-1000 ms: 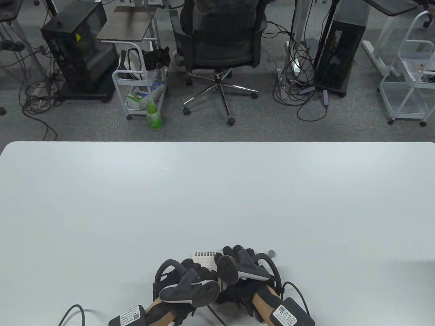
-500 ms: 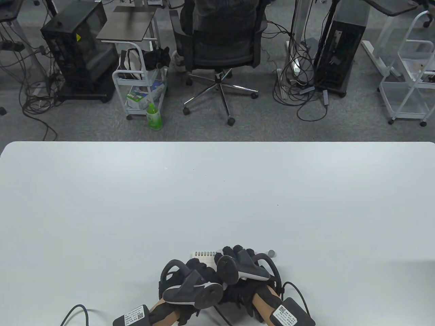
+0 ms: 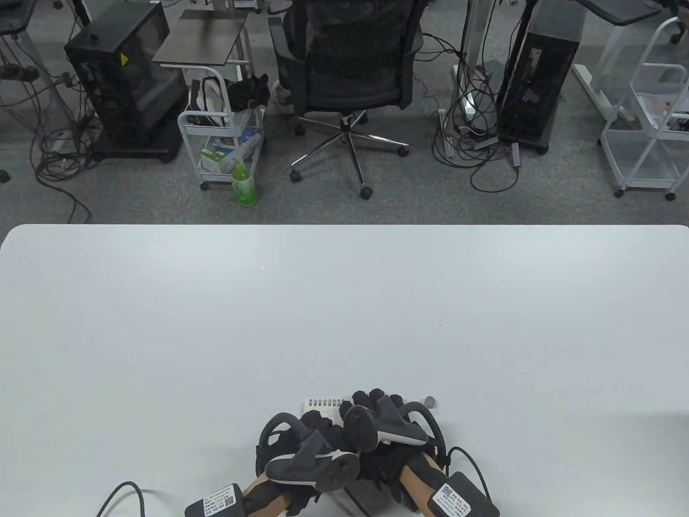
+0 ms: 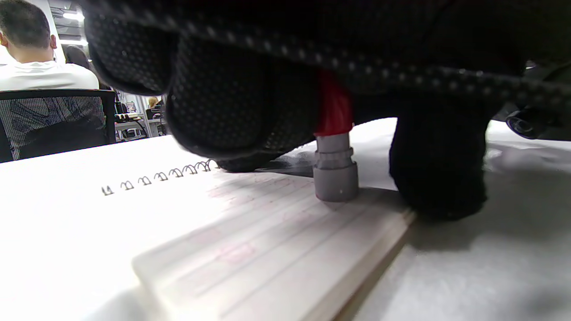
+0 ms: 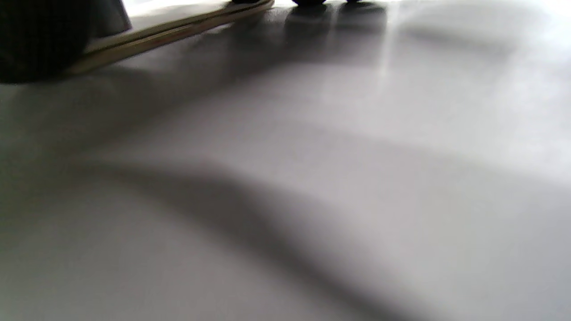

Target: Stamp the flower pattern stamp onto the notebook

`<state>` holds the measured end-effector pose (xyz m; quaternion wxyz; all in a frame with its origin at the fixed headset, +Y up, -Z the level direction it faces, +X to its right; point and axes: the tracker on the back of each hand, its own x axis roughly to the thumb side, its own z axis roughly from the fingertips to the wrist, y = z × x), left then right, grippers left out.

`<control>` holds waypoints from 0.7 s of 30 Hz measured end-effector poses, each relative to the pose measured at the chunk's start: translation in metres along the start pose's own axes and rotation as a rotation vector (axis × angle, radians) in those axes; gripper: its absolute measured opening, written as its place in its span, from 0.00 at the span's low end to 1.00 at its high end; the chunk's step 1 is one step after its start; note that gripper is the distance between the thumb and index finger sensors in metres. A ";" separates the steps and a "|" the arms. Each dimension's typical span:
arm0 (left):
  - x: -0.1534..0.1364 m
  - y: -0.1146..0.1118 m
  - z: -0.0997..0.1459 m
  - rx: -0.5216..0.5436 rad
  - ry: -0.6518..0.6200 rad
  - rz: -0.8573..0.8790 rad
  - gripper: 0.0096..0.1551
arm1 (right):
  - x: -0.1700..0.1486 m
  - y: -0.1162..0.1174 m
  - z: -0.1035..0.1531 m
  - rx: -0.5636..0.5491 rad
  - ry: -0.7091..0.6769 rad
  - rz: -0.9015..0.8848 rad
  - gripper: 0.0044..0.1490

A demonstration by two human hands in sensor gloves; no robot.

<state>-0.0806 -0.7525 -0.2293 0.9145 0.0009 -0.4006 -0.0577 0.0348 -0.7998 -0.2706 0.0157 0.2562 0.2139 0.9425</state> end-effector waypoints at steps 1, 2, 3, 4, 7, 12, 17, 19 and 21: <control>0.000 0.000 0.000 0.000 -0.001 -0.002 0.24 | 0.000 0.000 0.000 0.000 0.000 0.000 0.69; 0.000 0.001 0.000 0.002 -0.003 -0.004 0.24 | 0.000 0.000 0.000 0.000 0.000 0.000 0.69; 0.000 0.001 0.000 0.004 -0.004 -0.004 0.24 | 0.000 0.000 0.000 0.000 0.000 -0.001 0.69; 0.001 0.001 -0.001 0.000 -0.007 -0.003 0.24 | 0.000 0.000 0.000 0.000 0.000 0.000 0.69; 0.002 0.000 -0.003 -0.019 -0.007 -0.011 0.24 | 0.000 0.000 0.000 0.001 -0.001 0.000 0.69; 0.004 0.000 -0.004 -0.017 -0.004 -0.010 0.23 | 0.000 0.000 0.000 0.001 -0.001 -0.001 0.69; 0.005 0.000 -0.005 -0.022 -0.006 -0.014 0.23 | 0.000 0.000 0.000 0.001 -0.001 -0.001 0.69; 0.004 0.000 -0.005 -0.023 -0.015 -0.013 0.23 | 0.000 0.000 0.000 0.000 -0.001 -0.004 0.69; 0.003 0.000 -0.005 -0.015 -0.018 0.004 0.23 | 0.000 0.000 0.000 0.001 -0.001 -0.004 0.69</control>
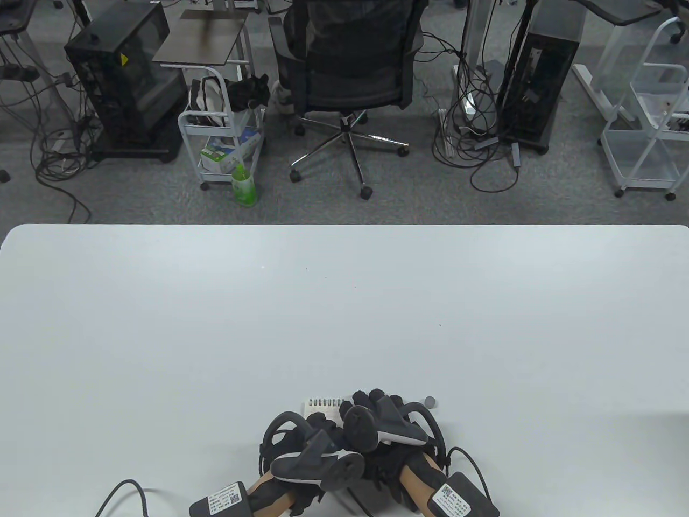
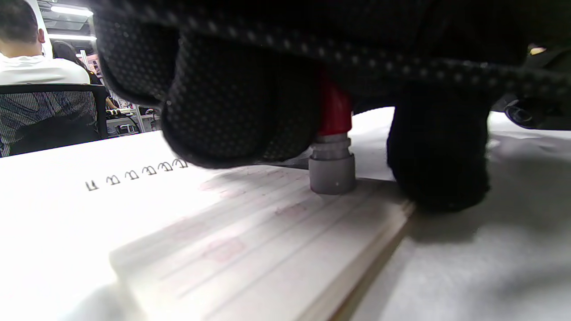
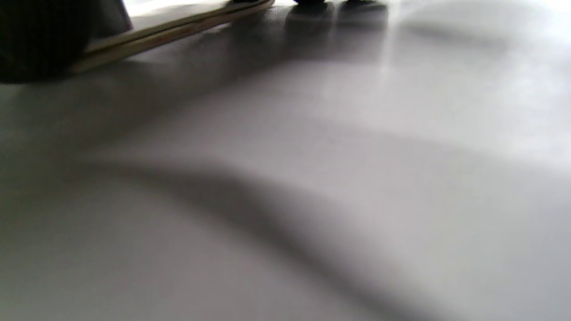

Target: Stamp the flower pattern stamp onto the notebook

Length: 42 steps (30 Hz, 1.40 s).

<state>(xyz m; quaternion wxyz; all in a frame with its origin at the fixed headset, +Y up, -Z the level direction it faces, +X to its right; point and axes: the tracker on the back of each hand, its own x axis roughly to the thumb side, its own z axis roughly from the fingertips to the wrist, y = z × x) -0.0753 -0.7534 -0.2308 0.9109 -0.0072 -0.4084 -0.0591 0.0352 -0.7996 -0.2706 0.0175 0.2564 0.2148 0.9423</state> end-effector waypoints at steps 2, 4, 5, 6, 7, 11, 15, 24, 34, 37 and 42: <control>0.000 0.000 0.000 -0.002 -0.001 0.002 0.23 | 0.000 0.000 0.000 0.002 -0.001 -0.001 0.69; 0.000 0.000 0.000 -0.002 -0.004 -0.004 0.24 | 0.000 0.000 0.000 0.010 -0.003 -0.005 0.69; 0.000 0.000 0.000 -0.004 -0.003 -0.004 0.23 | 0.000 0.000 0.000 0.016 -0.004 -0.012 0.69; 0.000 0.000 -0.001 -0.007 -0.003 -0.004 0.24 | 0.000 0.000 0.000 0.020 -0.004 -0.018 0.69; 0.000 0.000 -0.001 -0.008 -0.004 -0.002 0.24 | 0.000 0.000 0.000 0.020 -0.004 -0.023 0.68; 0.000 0.000 -0.001 -0.012 -0.006 -0.005 0.24 | 0.000 0.000 -0.001 0.015 -0.001 -0.026 0.68; 0.001 0.000 -0.001 -0.019 -0.007 -0.013 0.23 | 0.000 0.000 -0.001 0.013 -0.003 -0.029 0.68; 0.000 -0.001 -0.001 -0.026 0.000 -0.003 0.24 | 0.000 0.000 -0.001 0.011 -0.004 -0.028 0.68; -0.004 -0.001 0.003 -0.021 0.003 0.040 0.24 | -0.001 0.001 -0.001 0.009 -0.005 -0.023 0.69; -0.006 -0.001 0.004 0.001 -0.021 0.034 0.24 | -0.001 0.001 -0.001 0.008 -0.005 -0.024 0.69; -0.011 0.003 0.008 0.011 -0.013 0.044 0.24 | -0.001 0.001 -0.001 0.007 -0.005 -0.022 0.68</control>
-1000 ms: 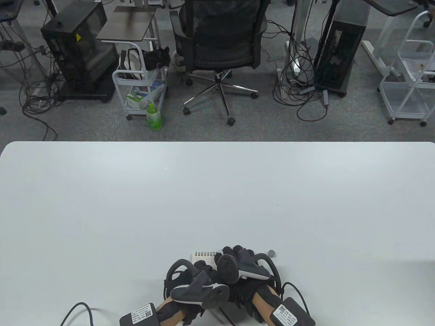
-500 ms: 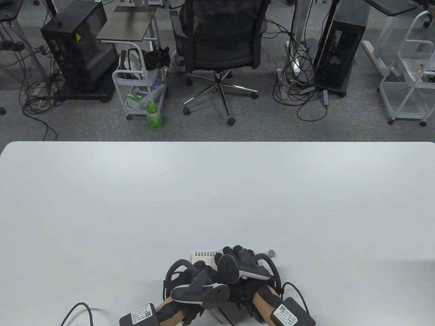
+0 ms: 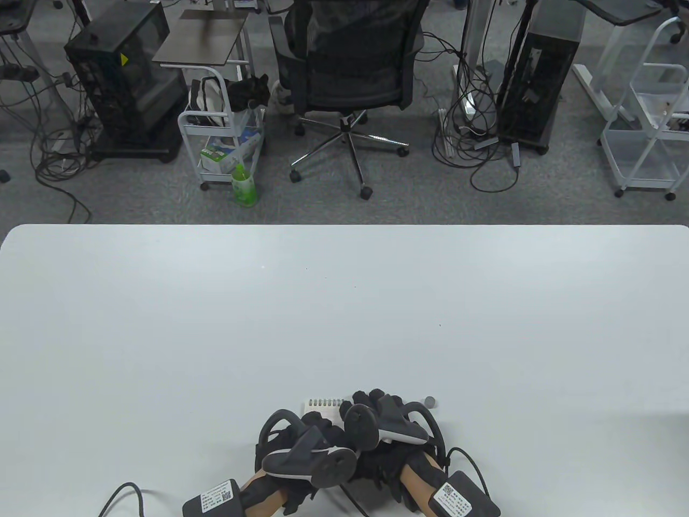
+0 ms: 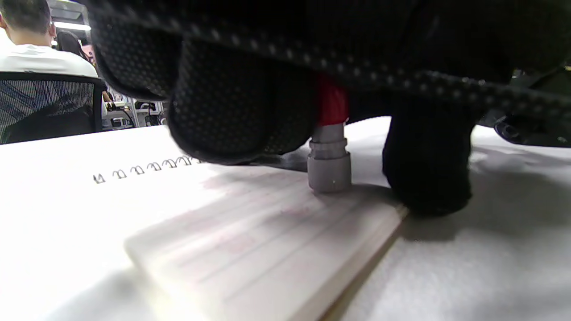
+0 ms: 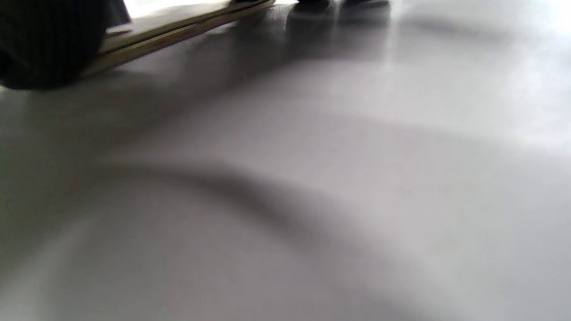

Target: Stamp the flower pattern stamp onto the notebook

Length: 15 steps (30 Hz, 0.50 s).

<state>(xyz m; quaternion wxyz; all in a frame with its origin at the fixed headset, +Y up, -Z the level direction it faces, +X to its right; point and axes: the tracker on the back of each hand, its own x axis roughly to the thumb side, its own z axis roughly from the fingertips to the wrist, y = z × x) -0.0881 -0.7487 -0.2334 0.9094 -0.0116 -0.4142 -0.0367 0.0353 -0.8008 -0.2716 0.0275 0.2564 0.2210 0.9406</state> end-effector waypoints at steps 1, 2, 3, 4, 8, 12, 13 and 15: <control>-0.002 0.002 0.002 0.005 0.007 0.004 0.24 | 0.000 0.000 0.000 0.000 0.000 0.000 0.69; -0.004 0.004 0.004 0.003 0.013 0.012 0.24 | 0.000 0.000 0.000 -0.002 -0.001 -0.002 0.68; -0.008 0.006 0.007 0.003 0.025 0.021 0.24 | 0.000 0.000 0.000 0.000 0.001 -0.002 0.68; -0.010 0.008 0.010 0.006 0.030 0.030 0.24 | 0.000 0.000 0.000 0.001 0.001 0.000 0.69; -0.024 0.013 0.022 -0.035 0.073 0.072 0.24 | 0.000 0.000 0.000 0.000 0.001 0.001 0.68; -0.034 0.015 0.029 -0.053 0.074 0.094 0.24 | 0.000 0.000 0.000 0.000 0.001 0.000 0.69; -0.035 0.015 0.031 -0.057 0.073 0.099 0.24 | 0.000 0.001 0.000 -0.001 0.002 0.001 0.69; -0.035 0.015 0.032 -0.052 0.067 0.092 0.24 | 0.000 0.001 0.000 -0.001 0.003 0.000 0.69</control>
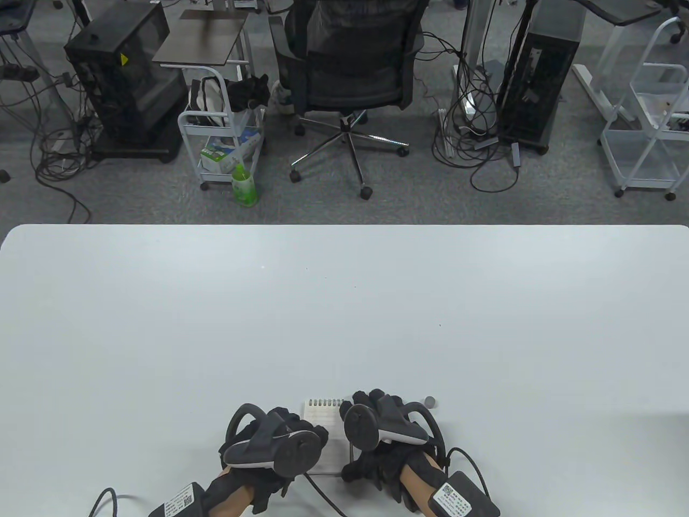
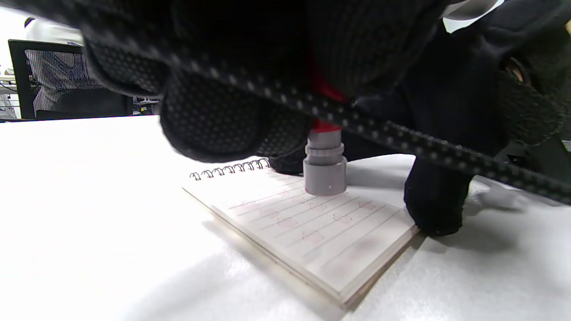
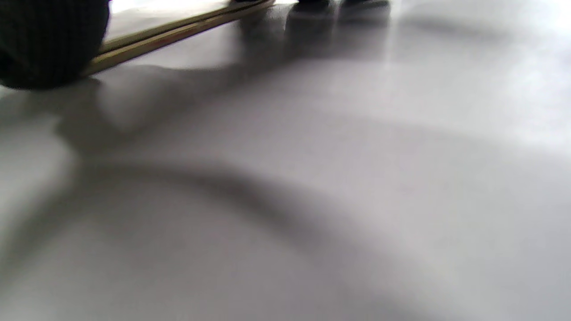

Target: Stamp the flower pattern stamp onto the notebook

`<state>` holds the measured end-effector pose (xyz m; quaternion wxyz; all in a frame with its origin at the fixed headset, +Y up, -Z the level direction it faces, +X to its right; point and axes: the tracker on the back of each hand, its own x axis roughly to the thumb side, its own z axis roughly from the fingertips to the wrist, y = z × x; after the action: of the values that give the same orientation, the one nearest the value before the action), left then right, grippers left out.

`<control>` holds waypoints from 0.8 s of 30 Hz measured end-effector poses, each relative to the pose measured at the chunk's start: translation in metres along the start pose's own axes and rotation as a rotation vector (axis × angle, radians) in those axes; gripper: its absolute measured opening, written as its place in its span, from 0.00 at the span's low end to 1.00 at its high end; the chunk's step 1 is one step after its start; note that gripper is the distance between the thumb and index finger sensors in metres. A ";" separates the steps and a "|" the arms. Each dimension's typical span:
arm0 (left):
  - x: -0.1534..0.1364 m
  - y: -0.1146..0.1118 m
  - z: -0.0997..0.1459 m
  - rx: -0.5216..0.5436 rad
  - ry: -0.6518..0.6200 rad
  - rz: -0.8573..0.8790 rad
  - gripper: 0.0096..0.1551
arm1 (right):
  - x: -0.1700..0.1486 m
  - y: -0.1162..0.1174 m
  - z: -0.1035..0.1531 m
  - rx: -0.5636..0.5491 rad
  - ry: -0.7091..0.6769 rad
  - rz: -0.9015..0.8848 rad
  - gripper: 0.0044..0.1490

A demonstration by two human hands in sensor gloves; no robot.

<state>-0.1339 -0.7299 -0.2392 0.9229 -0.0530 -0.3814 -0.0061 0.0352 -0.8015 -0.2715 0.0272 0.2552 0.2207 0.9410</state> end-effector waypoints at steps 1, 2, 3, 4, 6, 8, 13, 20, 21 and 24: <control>0.000 0.000 0.000 -0.010 -0.003 -0.011 0.24 | 0.000 0.000 0.000 0.000 0.000 0.000 0.69; 0.001 -0.001 0.000 -0.033 -0.007 -0.023 0.24 | 0.000 0.000 0.000 -0.001 0.000 -0.002 0.69; 0.002 -0.001 0.000 -0.041 -0.010 -0.027 0.24 | 0.000 0.000 0.000 -0.001 0.000 -0.004 0.69; 0.003 -0.001 0.000 -0.048 -0.015 -0.032 0.24 | 0.000 0.001 0.000 -0.001 0.000 -0.005 0.69; 0.004 -0.002 0.000 -0.055 -0.022 -0.035 0.24 | 0.000 0.001 0.000 -0.002 0.000 -0.006 0.69; 0.004 -0.003 0.000 -0.062 -0.025 -0.045 0.24 | 0.000 0.001 0.000 -0.002 0.001 -0.005 0.69; 0.005 -0.009 -0.002 -0.091 -0.031 -0.044 0.24 | -0.001 0.001 0.000 -0.003 0.001 -0.007 0.69; 0.008 -0.013 -0.005 -0.100 -0.043 -0.058 0.24 | -0.001 0.001 0.000 -0.003 0.001 -0.007 0.69; 0.008 -0.013 -0.005 -0.101 -0.043 -0.059 0.24 | -0.001 0.001 0.000 -0.003 0.001 -0.007 0.69; 0.009 -0.013 -0.005 -0.100 -0.042 -0.065 0.24 | -0.001 0.001 0.000 -0.003 0.001 -0.007 0.69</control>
<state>-0.1248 -0.7430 -0.2354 0.9102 -0.0866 -0.4014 -0.0539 0.0359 -0.8024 -0.2712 0.0307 0.2540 0.2204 0.9413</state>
